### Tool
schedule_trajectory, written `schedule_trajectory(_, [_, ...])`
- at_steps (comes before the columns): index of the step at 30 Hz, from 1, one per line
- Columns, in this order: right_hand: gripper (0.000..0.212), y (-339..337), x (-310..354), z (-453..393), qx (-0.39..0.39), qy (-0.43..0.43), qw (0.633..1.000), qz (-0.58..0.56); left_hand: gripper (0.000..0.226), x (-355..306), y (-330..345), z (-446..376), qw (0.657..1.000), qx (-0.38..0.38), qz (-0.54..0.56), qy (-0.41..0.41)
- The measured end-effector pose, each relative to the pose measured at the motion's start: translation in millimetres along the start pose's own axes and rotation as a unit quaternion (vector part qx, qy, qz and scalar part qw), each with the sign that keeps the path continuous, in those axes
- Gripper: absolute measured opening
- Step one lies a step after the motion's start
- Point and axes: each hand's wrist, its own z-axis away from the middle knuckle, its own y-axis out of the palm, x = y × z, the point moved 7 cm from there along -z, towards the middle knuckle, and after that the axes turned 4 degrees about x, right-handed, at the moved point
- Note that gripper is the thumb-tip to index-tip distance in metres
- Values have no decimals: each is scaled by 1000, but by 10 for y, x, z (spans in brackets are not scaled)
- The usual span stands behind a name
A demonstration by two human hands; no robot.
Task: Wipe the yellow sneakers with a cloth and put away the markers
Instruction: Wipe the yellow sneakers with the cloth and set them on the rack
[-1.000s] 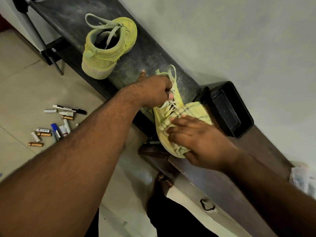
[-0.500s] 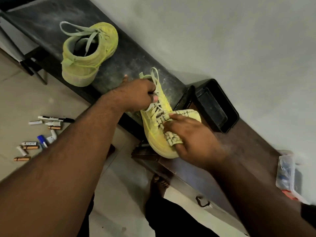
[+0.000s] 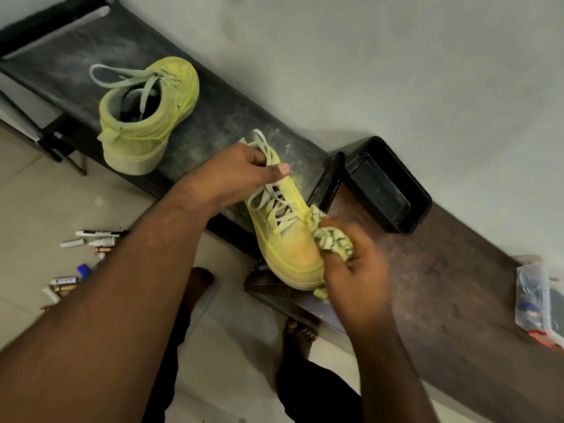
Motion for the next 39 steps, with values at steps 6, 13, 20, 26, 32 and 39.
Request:
schedule_trajectory(6, [61, 157, -33, 60, 45, -4, 997, 68, 25, -40, -14, -55, 999, -43, -22, -10])
schedule_trajectory(13, [43, 284, 18, -461, 157, -6, 981, 110, 34, -33, -29, -30, 995, -73, -65, -23])
schedule_trajectory(20, [61, 165, -191, 508, 121, -29, 991, -51, 17, 53, -80, -82, 992, -99, -51, -56])
schedule_trajectory(26, [36, 254, -96, 32, 118, 91, 985, -85, 27, 87, -62, -71, 993, -94, -38, -62])
schedule_trajectory(32, [16, 344, 94, -557, 180, 75, 980, -36, 26, 140, -111, -107, 991, -115, -22, -71])
schedule_trajectory(39, [60, 156, 163, 473, 189, -81, 977, 62, 15, 131, -172, -101, 989, -124, -44, -75])
